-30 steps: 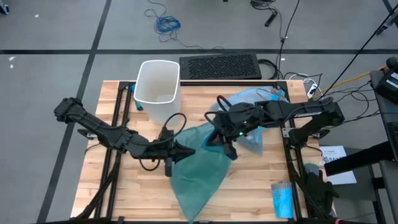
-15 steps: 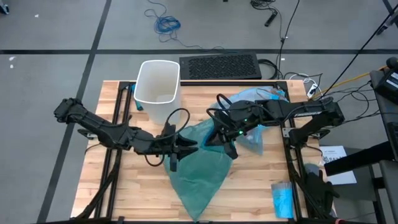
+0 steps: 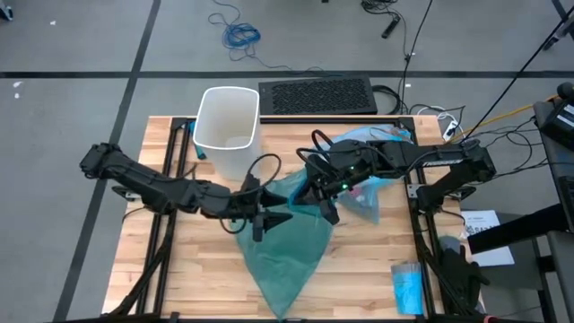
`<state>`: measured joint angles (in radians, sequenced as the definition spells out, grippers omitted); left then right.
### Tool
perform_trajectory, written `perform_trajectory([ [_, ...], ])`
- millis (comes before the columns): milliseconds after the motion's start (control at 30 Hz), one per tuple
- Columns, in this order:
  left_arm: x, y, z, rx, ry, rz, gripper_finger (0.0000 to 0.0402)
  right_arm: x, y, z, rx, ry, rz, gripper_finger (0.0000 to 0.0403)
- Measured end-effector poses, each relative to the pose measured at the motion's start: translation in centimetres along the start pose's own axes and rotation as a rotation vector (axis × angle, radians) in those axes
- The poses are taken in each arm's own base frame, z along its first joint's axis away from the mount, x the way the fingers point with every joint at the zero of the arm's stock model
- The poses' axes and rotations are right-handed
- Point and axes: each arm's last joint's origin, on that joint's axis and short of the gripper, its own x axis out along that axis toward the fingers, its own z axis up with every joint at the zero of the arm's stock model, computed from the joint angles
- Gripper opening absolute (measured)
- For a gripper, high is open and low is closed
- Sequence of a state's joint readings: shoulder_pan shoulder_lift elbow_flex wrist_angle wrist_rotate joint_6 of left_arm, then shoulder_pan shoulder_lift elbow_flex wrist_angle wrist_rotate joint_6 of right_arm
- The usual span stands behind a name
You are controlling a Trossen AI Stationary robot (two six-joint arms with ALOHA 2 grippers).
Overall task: Place trash/remove bag and relplace
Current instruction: Insert the blue trash bag into the white trash bin
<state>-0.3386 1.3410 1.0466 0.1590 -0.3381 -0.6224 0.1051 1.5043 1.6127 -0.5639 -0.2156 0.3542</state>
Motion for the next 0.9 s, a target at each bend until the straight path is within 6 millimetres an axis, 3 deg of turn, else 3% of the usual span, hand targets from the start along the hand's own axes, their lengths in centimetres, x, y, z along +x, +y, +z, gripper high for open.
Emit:
perform_trajectory([
  [300, 3.1, 0.5, 0.5, 0.079, 0.008, 0.06, 0.0269, 0.9, -0.2, -0.1, 0.011, 0.015, 0.025, 0.0],
  [400, 3.3, 0.3, 1.1, 0.09, 0.012, 0.048, 0.0222, 1.0, -0.3, -0.2, 0.014, 0.021, 0.023, 0.0],
  [600, 3.0, 0.1, 1.1, 0.097, 0.095, 0.028, 0.0033, 1.0, -0.2, -0.2, 0.014, 0.02, 0.022, 0.0],
  [633, 3.0, 0.0, 1.0, 0.097, 0.099, 0.024, 0.0018, 1.0, -0.2, -0.2, 0.013, 0.019, 0.022, 0.0],
  [900, 2.5, -0.5, 1.1, 0.095, 0.098, 0.0, 0.0002, 0.8, -0.1, 0.1, -0.003, -0.009, 0.031, 0.0004],
])
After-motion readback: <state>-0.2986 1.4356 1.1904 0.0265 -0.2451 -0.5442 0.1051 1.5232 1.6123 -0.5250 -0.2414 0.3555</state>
